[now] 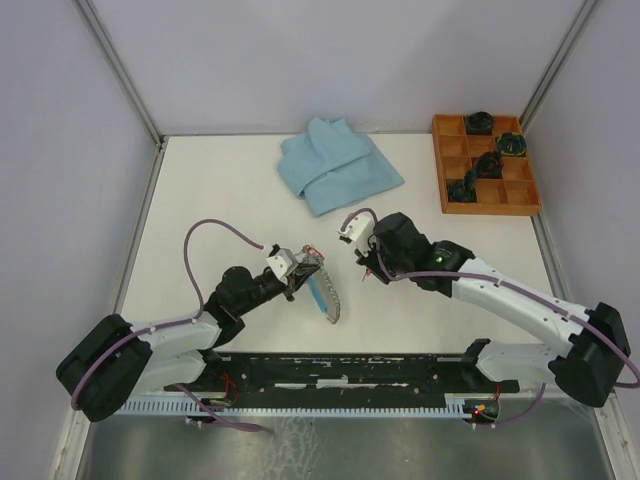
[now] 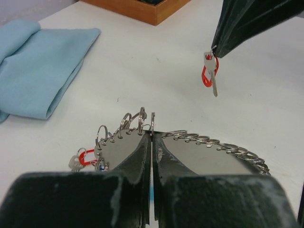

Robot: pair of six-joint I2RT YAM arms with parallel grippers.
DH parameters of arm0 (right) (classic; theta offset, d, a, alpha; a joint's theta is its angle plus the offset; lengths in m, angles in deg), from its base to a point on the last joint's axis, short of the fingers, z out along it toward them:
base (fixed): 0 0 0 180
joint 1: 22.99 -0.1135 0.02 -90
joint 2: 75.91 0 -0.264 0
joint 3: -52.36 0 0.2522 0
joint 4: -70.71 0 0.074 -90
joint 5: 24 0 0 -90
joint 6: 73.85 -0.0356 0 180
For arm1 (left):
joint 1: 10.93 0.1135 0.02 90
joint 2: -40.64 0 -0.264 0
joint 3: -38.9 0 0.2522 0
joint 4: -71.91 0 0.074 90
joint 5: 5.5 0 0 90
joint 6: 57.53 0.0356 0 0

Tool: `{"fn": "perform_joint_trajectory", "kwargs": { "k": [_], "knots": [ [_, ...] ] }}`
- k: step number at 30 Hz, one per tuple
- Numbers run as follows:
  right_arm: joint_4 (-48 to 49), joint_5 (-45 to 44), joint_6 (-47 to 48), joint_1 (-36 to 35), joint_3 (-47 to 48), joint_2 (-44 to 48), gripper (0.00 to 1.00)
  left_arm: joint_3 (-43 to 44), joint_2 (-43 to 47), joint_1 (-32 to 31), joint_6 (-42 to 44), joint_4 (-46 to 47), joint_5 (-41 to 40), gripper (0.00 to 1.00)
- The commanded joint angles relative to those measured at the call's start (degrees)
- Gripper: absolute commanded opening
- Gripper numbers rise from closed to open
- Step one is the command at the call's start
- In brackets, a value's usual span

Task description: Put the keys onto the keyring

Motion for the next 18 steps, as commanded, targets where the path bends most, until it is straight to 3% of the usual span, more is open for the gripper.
{"fn": "perform_joint_trajectory", "kwargs": {
  "k": [1, 9, 12, 18],
  "knots": [
    [-0.56, 3.28, 4.25, 0.18, -0.29, 5.86, 0.01, 3.67, -2.62, 2.41, 5.91, 11.13, 15.81, 0.03],
    [7.51, 7.78, 8.62, 0.17, -5.53, 15.71, 0.01, 6.24, -6.87, 5.22, 11.22, 9.98, 26.4, 0.03],
    [7.21, 0.53, 13.04, 0.17, -5.59, 15.3, 0.01, 7.95, -8.41, 5.81, 10.98, 7.74, 25.74, 0.03],
    [6.47, 3.94, 7.95, 0.17, -4.87, 12.4, 0.01, 7.94, -9.55, 5.91, 7.85, 8.23, 24.99, 0.03]
  ]
}}
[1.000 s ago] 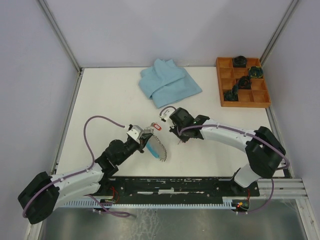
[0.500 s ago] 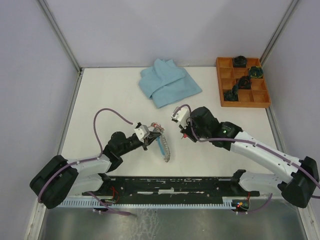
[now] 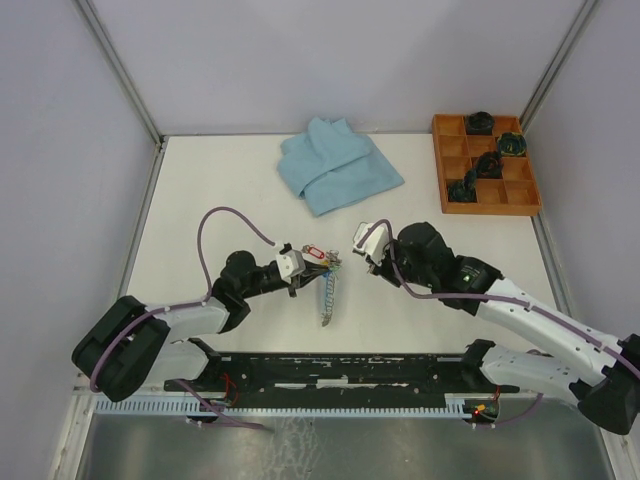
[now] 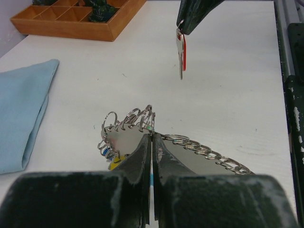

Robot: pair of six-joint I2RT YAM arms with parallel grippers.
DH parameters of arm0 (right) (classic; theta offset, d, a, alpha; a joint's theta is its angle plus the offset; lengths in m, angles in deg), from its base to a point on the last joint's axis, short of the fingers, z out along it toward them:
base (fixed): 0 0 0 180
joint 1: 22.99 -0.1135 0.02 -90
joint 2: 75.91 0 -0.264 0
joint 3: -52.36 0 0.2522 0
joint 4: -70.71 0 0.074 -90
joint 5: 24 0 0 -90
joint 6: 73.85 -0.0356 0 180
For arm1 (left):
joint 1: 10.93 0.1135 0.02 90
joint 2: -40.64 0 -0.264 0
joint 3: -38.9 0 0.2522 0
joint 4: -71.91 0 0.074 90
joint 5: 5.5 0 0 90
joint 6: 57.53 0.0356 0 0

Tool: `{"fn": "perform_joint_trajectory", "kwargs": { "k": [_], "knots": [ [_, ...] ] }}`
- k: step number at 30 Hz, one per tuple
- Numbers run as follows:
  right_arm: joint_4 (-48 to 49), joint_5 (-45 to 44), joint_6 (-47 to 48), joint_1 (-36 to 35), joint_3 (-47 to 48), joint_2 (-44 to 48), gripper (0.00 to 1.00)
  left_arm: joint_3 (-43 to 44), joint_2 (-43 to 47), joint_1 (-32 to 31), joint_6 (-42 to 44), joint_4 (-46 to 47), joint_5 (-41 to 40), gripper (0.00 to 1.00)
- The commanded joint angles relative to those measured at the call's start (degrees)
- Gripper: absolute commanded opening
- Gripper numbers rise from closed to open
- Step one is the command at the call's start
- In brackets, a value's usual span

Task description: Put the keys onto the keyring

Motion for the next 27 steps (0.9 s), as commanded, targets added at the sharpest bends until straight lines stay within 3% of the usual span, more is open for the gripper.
{"fn": "perform_joint_trajectory", "kwargs": {
  "k": [1, 13, 20, 27],
  "knots": [
    [1.98, 1.12, -2.95, 0.17, 1.26, -2.08, 0.01, 2.01, -0.4, 0.24, -0.1, 4.65, 1.56, 0.03],
    [7.39, 12.63, 6.29, 0.17, -0.65, -2.99, 0.01, 1.47, -0.06, 0.16, 8.27, -0.18, 4.47, 0.03],
    [7.25, 22.52, 19.39, 0.09, -0.55, -6.92, 0.01, 0.11, 0.27, -1.23, 13.86, 0.02, 3.24, 0.03],
    [9.1, 24.81, 24.53, -0.58, -0.66, -9.79, 0.01, -0.33, 0.58, -1.86, 15.15, 0.44, 2.16, 0.03]
  ]
}}
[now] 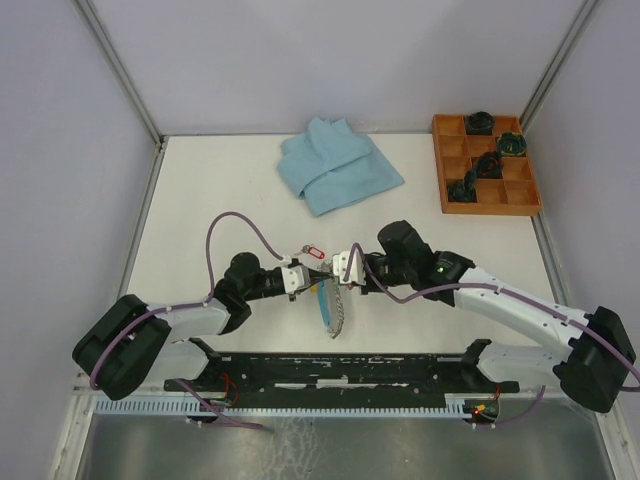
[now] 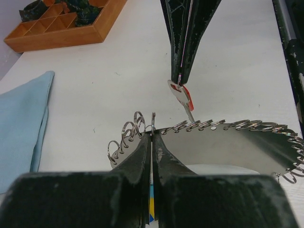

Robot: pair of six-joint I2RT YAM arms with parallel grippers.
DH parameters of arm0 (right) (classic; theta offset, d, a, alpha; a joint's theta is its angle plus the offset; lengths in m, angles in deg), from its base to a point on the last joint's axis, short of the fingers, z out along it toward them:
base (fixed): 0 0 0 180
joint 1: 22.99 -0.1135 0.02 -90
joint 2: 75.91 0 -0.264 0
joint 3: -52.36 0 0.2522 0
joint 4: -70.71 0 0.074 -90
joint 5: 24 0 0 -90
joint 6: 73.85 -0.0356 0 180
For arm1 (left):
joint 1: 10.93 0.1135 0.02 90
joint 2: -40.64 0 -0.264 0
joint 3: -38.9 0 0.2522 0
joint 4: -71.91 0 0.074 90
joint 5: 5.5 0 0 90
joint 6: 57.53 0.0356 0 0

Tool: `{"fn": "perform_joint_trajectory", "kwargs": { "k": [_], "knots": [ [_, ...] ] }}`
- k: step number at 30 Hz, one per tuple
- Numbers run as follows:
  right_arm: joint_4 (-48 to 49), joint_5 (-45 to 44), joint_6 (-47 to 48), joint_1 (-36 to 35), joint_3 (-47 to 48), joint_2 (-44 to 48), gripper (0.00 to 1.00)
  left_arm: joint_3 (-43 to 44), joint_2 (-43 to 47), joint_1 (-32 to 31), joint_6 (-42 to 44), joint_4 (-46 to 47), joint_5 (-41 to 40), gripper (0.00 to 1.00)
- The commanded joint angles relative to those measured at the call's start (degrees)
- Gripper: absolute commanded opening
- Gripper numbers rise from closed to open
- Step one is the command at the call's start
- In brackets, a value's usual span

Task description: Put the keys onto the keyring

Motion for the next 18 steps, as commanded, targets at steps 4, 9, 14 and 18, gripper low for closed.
{"fn": "perform_joint_trajectory", "kwargs": {
  "k": [4, 9, 14, 18],
  "knots": [
    [6.23, 2.26, 6.78, -0.68, -0.53, -0.52, 0.01, -0.09, 1.53, -0.64, 3.69, 3.26, -0.31, 0.03],
    [7.24, 0.95, 7.27, -0.85, -0.3, -1.36, 0.01, -0.35, 1.54, -0.78, 3.02, 4.14, 0.39, 0.03],
    [7.2, 0.29, 7.28, -1.37, 0.21, -2.69, 0.01, -0.36, 1.48, -0.66, 2.78, 4.33, 0.97, 0.03],
    [7.46, -0.12, 7.71, -1.77, 0.49, -3.37, 0.01, -0.22, 1.41, -0.64, 2.72, 4.39, 1.25, 0.03]
  ]
}}
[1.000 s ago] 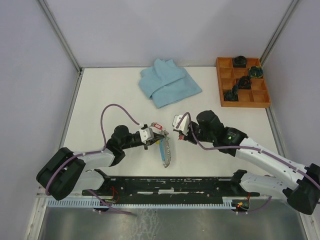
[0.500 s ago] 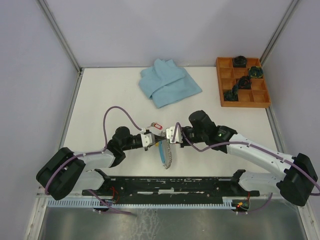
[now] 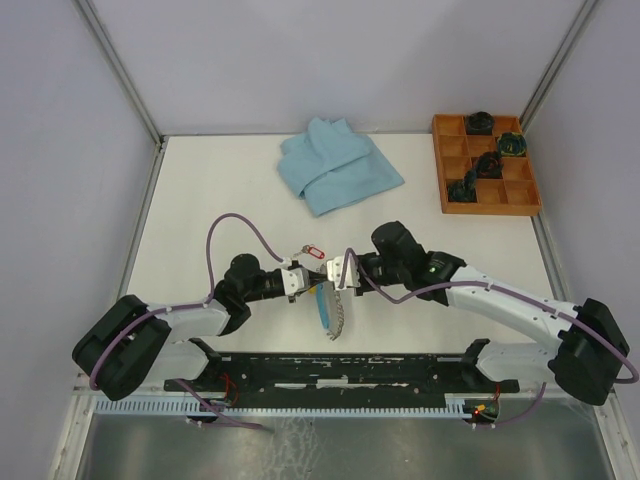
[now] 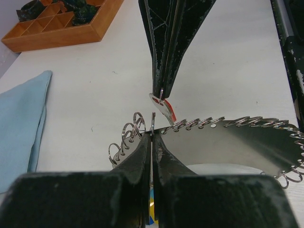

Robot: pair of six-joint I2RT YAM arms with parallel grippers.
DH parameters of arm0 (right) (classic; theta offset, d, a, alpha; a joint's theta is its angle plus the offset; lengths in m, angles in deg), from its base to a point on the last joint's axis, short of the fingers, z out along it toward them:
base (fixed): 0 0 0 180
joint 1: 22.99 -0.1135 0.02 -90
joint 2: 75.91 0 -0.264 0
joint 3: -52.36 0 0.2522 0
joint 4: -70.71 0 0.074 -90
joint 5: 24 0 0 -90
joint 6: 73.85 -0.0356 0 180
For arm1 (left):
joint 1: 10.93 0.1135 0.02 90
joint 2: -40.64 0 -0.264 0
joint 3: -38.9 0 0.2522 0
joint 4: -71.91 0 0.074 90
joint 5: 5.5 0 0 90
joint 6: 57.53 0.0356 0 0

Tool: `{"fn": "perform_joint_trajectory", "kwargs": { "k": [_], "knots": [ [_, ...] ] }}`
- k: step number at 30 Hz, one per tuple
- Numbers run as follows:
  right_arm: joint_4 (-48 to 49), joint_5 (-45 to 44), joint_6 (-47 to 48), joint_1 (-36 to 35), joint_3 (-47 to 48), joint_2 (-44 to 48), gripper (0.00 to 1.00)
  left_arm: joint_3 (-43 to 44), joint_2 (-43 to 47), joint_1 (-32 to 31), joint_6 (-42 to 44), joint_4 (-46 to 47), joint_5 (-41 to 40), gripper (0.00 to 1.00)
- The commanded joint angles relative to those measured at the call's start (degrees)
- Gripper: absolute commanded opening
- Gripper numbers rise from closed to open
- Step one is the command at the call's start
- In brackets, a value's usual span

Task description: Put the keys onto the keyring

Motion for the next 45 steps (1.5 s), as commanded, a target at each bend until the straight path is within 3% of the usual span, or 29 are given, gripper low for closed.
{"fn": "perform_joint_trajectory", "kwargs": {
  "k": [1, 45],
  "knots": [
    [2.8, -0.54, 1.12, -0.71, 1.03, -0.48, 0.01, 0.45, 1.24, -0.23, 1.74, 4.32, 1.28, 0.03],
    [2.48, -4.05, 1.75, -2.67, 0.86, 0.32, 0.01, 1.1, 0.58, -0.26, 1.35, 3.47, 2.02, 0.03]
  ]
}}
